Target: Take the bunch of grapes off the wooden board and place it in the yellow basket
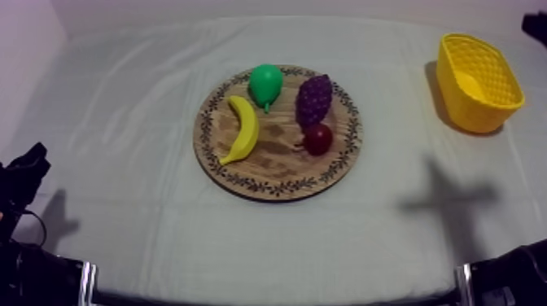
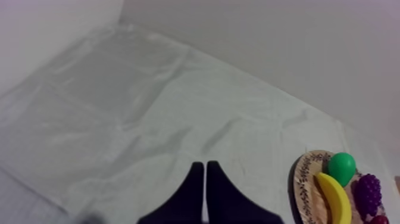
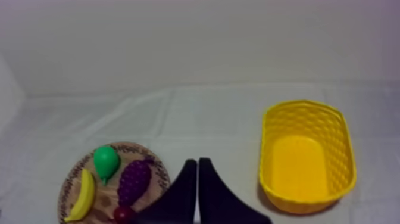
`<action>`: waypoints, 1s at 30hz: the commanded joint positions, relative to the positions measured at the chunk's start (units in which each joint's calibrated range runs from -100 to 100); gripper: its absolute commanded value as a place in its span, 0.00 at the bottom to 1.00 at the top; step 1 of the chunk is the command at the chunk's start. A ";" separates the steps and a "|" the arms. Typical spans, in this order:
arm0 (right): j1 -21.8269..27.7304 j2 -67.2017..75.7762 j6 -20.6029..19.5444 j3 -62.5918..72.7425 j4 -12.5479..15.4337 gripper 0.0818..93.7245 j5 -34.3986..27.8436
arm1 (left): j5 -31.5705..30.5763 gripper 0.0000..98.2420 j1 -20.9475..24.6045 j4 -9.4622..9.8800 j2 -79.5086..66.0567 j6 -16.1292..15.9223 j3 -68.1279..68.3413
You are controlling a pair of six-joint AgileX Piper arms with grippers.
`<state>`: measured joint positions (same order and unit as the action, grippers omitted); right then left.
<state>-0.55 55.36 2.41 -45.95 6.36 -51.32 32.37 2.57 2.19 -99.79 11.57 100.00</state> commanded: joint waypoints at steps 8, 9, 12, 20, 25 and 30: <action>-3.58 -23.91 -0.41 30.59 2.45 0.01 -14.06 | 0.04 0.00 0.00 0.03 0.05 0.02 0.00; -4.22 -25.94 -0.68 32.41 2.36 0.01 -14.96 | 0.04 0.00 0.00 0.03 0.05 0.02 0.00; -6.58 -31.59 -1.94 36.49 1.39 0.01 -16.81 | 0.04 0.00 0.00 0.03 0.05 0.03 0.00; -10.61 -45.62 -4.64 43.03 -0.32 0.01 -19.49 | 0.04 0.00 0.00 0.03 0.05 0.03 0.00; -12.26 -52.74 -7.33 44.83 -2.27 0.01 -18.46 | 0.04 0.00 0.00 0.03 0.05 0.03 0.00; -12.96 -57.98 -10.25 45.74 -3.77 0.02 -18.12 | 0.04 0.00 0.00 0.03 0.05 0.03 0.00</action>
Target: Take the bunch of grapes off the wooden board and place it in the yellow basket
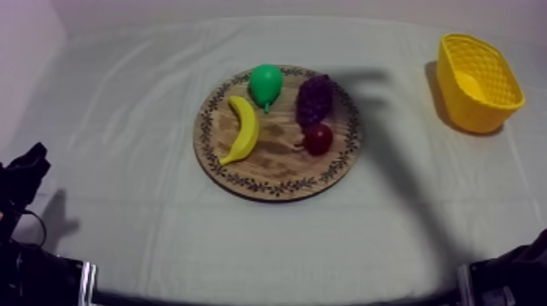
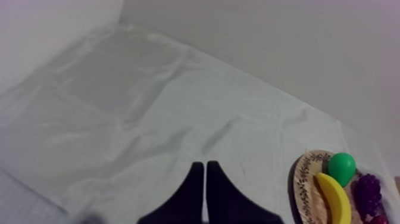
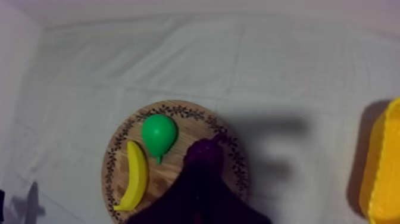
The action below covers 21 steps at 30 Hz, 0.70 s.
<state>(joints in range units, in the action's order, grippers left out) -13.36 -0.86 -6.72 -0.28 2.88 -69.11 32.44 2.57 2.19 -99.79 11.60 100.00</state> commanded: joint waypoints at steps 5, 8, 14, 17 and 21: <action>-1.35 -4.75 -3.64 -0.46 -2.05 0.04 -1.07 | -0.02 0.00 0.00 0.03 0.05 0.00 0.00; -2.06 -5.96 -4.35 -1.65 -2.48 0.06 -0.95 | -0.02 0.00 0.00 0.03 0.05 0.00 0.00; -3.45 -8.17 -5.27 -3.72 -2.90 0.40 0.04 | -0.02 0.00 0.00 0.03 0.05 0.00 0.00; -3.82 -8.78 -5.74 -4.59 -2.85 0.64 1.06 | -0.02 0.00 0.00 0.03 0.05 0.00 0.00; -3.97 -10.17 -6.34 -3.52 -2.38 0.80 1.20 | -0.02 0.00 0.00 0.03 0.05 0.00 0.00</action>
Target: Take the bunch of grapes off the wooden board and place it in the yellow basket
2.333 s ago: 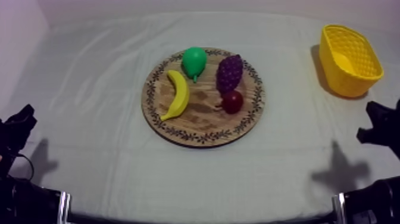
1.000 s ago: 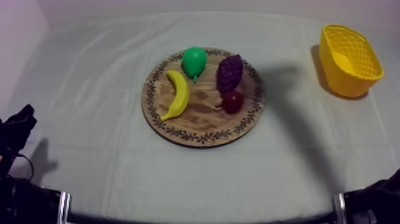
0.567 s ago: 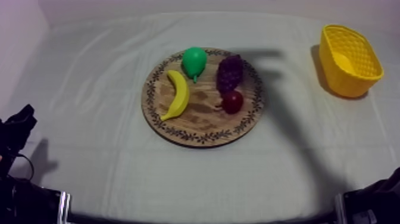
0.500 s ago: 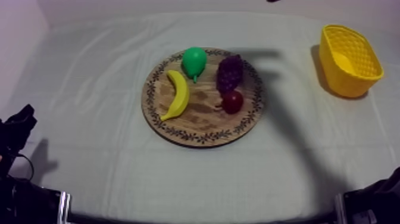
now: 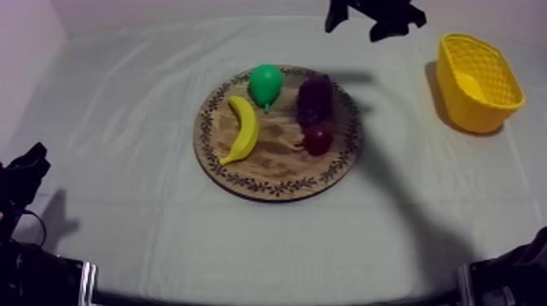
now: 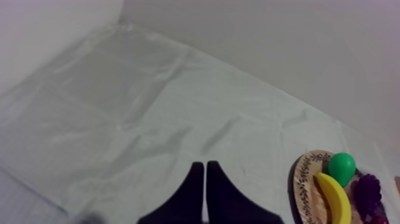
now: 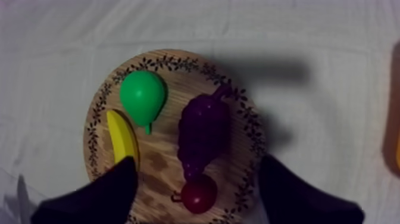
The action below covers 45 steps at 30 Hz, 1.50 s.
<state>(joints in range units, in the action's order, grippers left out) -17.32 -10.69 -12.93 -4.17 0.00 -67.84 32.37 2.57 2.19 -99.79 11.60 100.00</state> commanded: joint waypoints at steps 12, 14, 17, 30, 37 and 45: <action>-1.68 -11.73 -1.94 3.66 -0.34 0.88 2.39 | 0.05 0.00 0.00 0.03 0.05 -0.05 0.00; -1.73 -14.65 -1.80 4.50 -0.06 0.89 2.74 | 0.05 0.00 0.00 0.03 0.05 -0.05 0.00; -1.63 -18.75 -1.76 5.68 0.17 0.89 3.45 | 0.05 0.00 0.00 0.03 0.05 -0.05 0.00; -2.05 -29.31 -2.23 7.84 0.15 0.89 5.47 | 0.05 0.00 0.00 0.03 0.05 -0.05 0.00; -2.42 -31.58 -2.12 7.98 -0.56 0.72 7.50 | 0.05 0.00 0.00 0.03 0.05 -0.05 0.00; -2.65 -27.26 -1.41 4.01 -1.12 0.42 9.00 | 0.05 0.00 0.00 0.03 0.05 -0.05 0.00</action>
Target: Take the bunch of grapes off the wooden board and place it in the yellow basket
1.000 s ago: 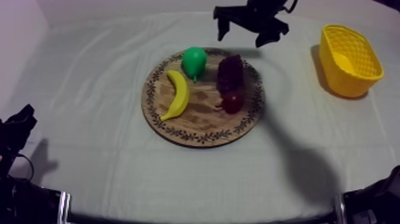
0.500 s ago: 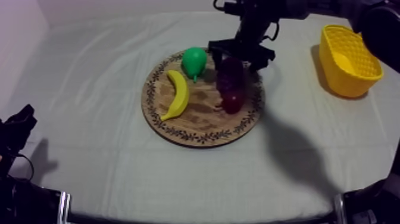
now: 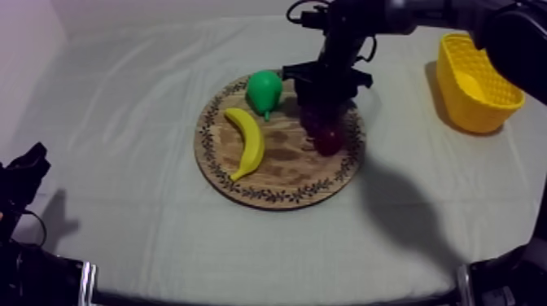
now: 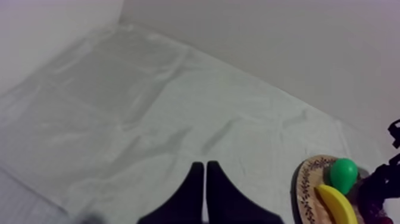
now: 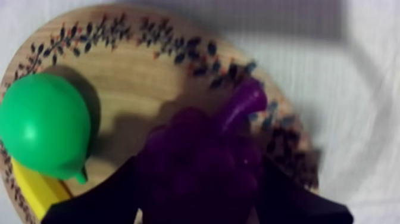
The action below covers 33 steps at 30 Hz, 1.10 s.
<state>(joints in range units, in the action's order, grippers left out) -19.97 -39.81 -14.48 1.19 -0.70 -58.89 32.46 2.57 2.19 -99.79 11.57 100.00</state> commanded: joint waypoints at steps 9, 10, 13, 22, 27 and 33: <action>0.29 20.11 2.48 -8.97 0.62 0.35 -3.27 | -0.05 0.00 0.00 0.03 0.05 -0.01 0.00; 0.45 22.41 2.73 -9.29 0.69 0.35 -4.19 | -0.05 0.00 0.00 0.03 0.05 -0.01 0.00; 1.43 29.05 3.59 -9.29 1.04 0.35 -7.11 | -0.05 0.00 0.00 0.03 0.05 -0.01 0.00; 8.72 41.59 5.46 -5.06 1.23 0.36 -12.04 | -0.05 0.00 0.00 0.03 0.05 -0.01 0.00; 14.75 42.83 6.06 -3.43 0.93 0.35 -11.40 | -0.05 0.00 0.00 0.03 0.05 -0.01 0.00; 22.03 40.77 6.94 -3.77 0.75 0.35 -8.63 | -0.05 0.00 0.00 0.03 0.05 -0.01 0.00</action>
<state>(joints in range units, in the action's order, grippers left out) -1.26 1.53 -7.70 -2.41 0.00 -68.05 32.39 2.57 2.19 -99.79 11.54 100.00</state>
